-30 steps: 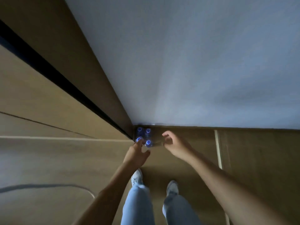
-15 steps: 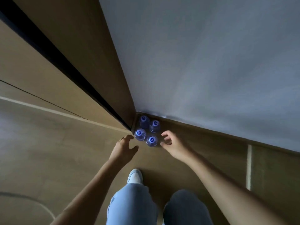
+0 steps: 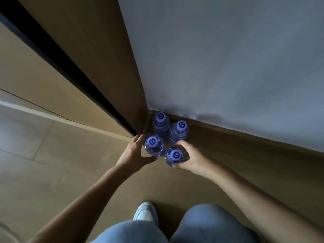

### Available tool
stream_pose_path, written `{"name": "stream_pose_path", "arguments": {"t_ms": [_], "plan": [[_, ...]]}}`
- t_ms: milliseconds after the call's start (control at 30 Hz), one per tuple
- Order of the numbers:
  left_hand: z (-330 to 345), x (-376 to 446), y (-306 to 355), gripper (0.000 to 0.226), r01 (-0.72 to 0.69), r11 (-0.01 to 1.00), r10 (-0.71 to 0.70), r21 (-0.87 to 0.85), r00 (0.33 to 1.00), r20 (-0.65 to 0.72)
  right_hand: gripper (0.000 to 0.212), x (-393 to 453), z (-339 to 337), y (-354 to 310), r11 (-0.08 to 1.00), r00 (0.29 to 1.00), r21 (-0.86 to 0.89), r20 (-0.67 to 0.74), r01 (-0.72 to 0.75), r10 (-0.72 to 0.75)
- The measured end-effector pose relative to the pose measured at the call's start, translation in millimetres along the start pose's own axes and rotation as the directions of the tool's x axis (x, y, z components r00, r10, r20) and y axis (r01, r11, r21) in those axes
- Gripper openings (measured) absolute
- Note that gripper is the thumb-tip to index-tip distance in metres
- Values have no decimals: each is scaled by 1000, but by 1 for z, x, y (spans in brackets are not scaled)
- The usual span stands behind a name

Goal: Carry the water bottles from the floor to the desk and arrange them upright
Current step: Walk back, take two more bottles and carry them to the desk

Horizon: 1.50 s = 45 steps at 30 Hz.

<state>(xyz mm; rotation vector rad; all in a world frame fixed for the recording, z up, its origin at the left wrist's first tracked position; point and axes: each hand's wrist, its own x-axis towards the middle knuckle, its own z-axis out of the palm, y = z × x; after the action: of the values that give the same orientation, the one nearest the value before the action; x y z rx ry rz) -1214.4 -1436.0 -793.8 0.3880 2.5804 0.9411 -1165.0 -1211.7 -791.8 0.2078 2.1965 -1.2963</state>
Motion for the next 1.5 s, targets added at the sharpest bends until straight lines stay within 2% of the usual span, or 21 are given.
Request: {"name": "stream_pose_path", "arguments": {"t_ms": [167, 267, 367, 533, 733, 833, 967, 1200, 1367, 1433, 1500], "plan": [[17, 9, -16, 82, -21, 998, 20, -56, 1000, -7, 71, 16, 14, 19, 996, 999, -87, -23, 26, -28], [26, 13, -18, 84, -32, 995, 28, -93, 999, -43, 78, 19, 15, 25, 999, 1000, -36, -7, 4, -4], [33, 16, -19, 78, 1, 981, -13, -194, 998, -60, 78, 20, 16, 28, 999, 1000, 37, 5, -8, 8], [40, 16, -21, 72, 40, 955, -63, -294, 996, -66, 77, 23, 21, 28, 999, 996, 18, -67, 51, -50], [31, 5, -16, 68, 79, 948, -99, -308, 994, -50, 68, 11, 18, 27, 990, 993, 129, -113, 53, -39], [14, -12, 1, 65, 95, 941, -116, -326, 992, -45, 75, -7, 12, 10, 991, 988, 130, -153, 43, -23], [-34, -49, 46, 67, 122, 933, -140, -338, 990, -30, 76, -53, -4, -39, 990, 979, 123, -202, 63, -37], [-151, -132, 159, 71, 99, 937, -109, -335, 994, -10, 63, -170, -44, -163, 988, 986, 131, -156, 83, -62], [-235, -196, 238, 71, 110, 928, -126, -355, 992, -21, 62, -256, -77, -256, 986, 980, 84, -154, 143, -129], [-268, -221, 264, 72, 145, 912, -166, -383, 986, -21, 61, -287, -89, -298, 982, 978, 81, -136, 170, -158], [-298, -244, 287, 64, 175, 891, -204, -418, 979, -26, 59, -313, -98, -336, 975, 973, 95, -130, 202, -189]]}}
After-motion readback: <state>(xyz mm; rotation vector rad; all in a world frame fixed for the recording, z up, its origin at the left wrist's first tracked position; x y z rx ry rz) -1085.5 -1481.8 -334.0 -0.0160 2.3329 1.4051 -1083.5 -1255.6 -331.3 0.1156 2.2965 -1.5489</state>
